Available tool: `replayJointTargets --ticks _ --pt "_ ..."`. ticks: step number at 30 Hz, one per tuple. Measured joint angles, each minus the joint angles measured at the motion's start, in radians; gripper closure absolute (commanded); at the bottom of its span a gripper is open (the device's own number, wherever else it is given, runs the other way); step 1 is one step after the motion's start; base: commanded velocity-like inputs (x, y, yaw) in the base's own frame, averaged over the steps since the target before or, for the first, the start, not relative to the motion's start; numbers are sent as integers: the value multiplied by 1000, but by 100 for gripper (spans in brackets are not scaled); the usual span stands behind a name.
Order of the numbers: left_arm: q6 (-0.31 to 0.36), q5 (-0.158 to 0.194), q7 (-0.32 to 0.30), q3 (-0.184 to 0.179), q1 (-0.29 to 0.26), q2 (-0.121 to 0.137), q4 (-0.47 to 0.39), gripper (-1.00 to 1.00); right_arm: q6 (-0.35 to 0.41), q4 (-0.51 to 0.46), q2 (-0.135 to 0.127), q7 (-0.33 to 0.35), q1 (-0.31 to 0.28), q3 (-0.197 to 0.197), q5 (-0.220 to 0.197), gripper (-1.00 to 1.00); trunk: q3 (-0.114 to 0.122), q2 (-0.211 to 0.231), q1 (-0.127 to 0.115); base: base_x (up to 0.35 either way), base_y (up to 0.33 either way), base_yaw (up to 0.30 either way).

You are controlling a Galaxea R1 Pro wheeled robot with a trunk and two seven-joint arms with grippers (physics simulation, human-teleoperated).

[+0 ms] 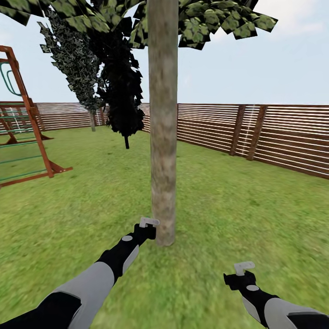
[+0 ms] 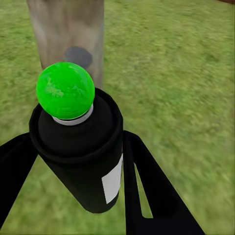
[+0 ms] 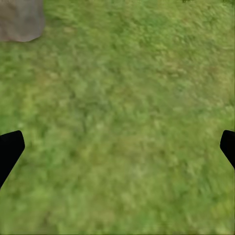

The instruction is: In the garden, pick up the pesticide atomizer on the floor and spray pesticide onto both trees until each tree trunk is fully covered.

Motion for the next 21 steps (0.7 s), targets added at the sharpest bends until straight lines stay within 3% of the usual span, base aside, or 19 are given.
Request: replayJointTargets --ticks 5,21 --pt "1 0 0 0 0 -1 0 100 0 0 0 0 0 0 0 -100 0 0 0 303 -57 0" --pt "-3 0 0 0 0 -1 3 100 0 0 0 0 0 0 0 -100 0 0 0 107 -3 0"
